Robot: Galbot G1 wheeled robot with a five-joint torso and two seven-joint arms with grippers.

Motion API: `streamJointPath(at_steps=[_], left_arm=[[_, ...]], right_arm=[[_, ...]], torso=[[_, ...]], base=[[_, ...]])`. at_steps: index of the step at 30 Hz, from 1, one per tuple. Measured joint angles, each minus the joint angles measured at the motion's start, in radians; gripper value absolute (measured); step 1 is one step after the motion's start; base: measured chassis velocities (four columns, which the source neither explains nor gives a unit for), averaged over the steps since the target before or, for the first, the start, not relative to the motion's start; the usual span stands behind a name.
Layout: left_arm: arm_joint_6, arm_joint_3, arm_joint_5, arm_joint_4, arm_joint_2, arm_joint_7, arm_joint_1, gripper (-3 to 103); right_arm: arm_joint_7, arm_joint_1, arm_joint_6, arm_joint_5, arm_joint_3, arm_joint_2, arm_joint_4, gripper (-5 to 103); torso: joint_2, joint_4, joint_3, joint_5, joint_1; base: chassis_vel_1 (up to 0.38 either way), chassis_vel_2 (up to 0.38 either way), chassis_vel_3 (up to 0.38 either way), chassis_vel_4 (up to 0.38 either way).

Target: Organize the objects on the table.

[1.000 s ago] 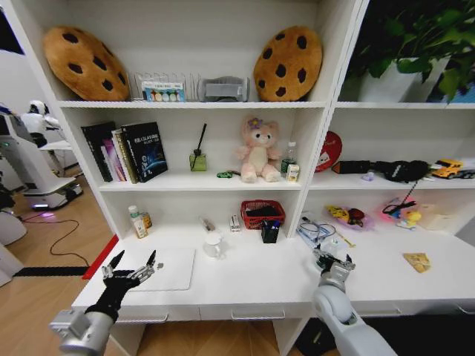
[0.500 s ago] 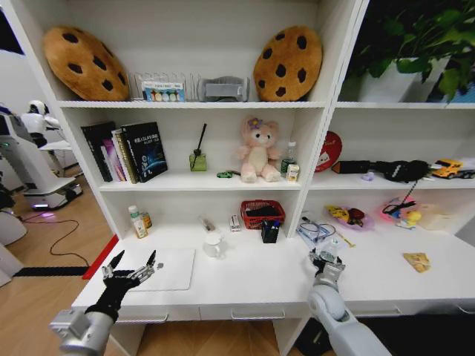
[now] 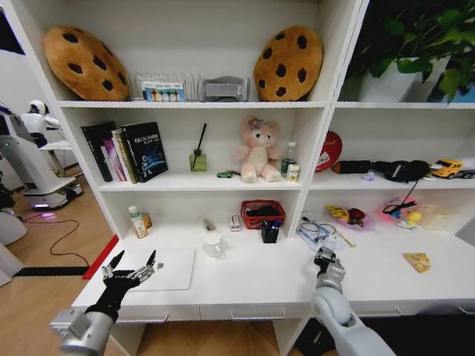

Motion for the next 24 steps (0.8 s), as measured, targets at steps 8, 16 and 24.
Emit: streamJointPath(at_steps=[8,16,24], left_arm=[[0.000,0.000,0.000,0.000,0.000,0.000,0.000,100],[0.000,0.000,0.000,0.000,0.000,0.000,0.000,100],[0.000,0.000,0.000,0.000,0.000,0.000,0.000,100]], right_arm=[[-0.395,-0.215,-0.037,-0.069,0.281,-0.024,0.206,24],[-0.439,-0.345,-0.065,-0.059,0.384,0.036,0.298,24],[-0.420,-0.341,-0.079,-0.058,0.375,0.051,0.320,24]], torso=[[0.000,0.0001,0.000,0.0003,0.000],[0.000,-0.0003,0.000,0.0000,0.000],[0.000,0.0000,0.000,0.0000,0.000]], base=[[0.000,0.000,0.000,0.000],[0.000,0.000,0.000,0.000],[-0.040,-0.056,0.068,0.056]])
